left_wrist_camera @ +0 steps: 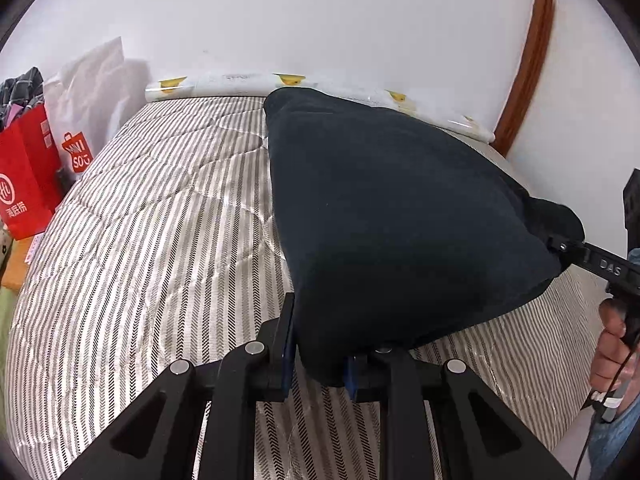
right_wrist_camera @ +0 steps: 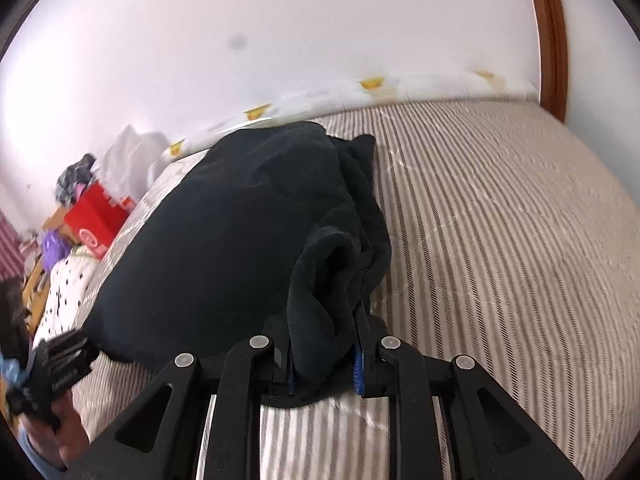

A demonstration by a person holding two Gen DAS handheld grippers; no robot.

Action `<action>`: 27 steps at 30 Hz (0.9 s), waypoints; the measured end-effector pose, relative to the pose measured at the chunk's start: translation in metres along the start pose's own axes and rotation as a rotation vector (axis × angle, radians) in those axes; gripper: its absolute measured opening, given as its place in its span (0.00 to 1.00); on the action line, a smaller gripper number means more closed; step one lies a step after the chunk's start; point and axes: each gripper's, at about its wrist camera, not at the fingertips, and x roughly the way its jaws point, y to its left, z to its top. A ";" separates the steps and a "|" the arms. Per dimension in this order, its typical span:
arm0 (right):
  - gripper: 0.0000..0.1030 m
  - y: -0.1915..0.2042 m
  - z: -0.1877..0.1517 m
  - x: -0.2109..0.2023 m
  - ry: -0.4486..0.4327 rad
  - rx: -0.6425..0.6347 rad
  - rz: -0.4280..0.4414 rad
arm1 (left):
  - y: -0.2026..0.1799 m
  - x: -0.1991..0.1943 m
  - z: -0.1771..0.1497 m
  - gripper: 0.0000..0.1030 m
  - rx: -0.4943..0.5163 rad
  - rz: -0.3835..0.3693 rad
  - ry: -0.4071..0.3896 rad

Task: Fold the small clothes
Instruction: 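Lay the folded sweatshirt down and open both tools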

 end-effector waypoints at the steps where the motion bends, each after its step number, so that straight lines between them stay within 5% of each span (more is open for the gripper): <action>1: 0.20 -0.005 -0.003 -0.003 0.010 0.014 0.009 | 0.001 -0.001 -0.001 0.18 0.006 0.000 0.002; 6: 0.22 -0.006 -0.008 -0.024 0.034 0.014 -0.034 | 0.002 -0.010 -0.005 0.19 0.007 -0.016 0.025; 14: 0.23 0.034 0.016 -0.053 -0.113 -0.123 -0.120 | 0.005 -0.040 -0.020 0.25 0.007 -0.100 0.010; 21: 0.19 0.036 -0.015 0.002 0.009 -0.142 -0.177 | 0.000 -0.069 -0.005 0.26 0.030 -0.128 -0.082; 27: 0.19 0.035 -0.027 -0.015 0.063 -0.201 -0.178 | -0.005 -0.037 0.015 0.26 0.033 -0.071 -0.035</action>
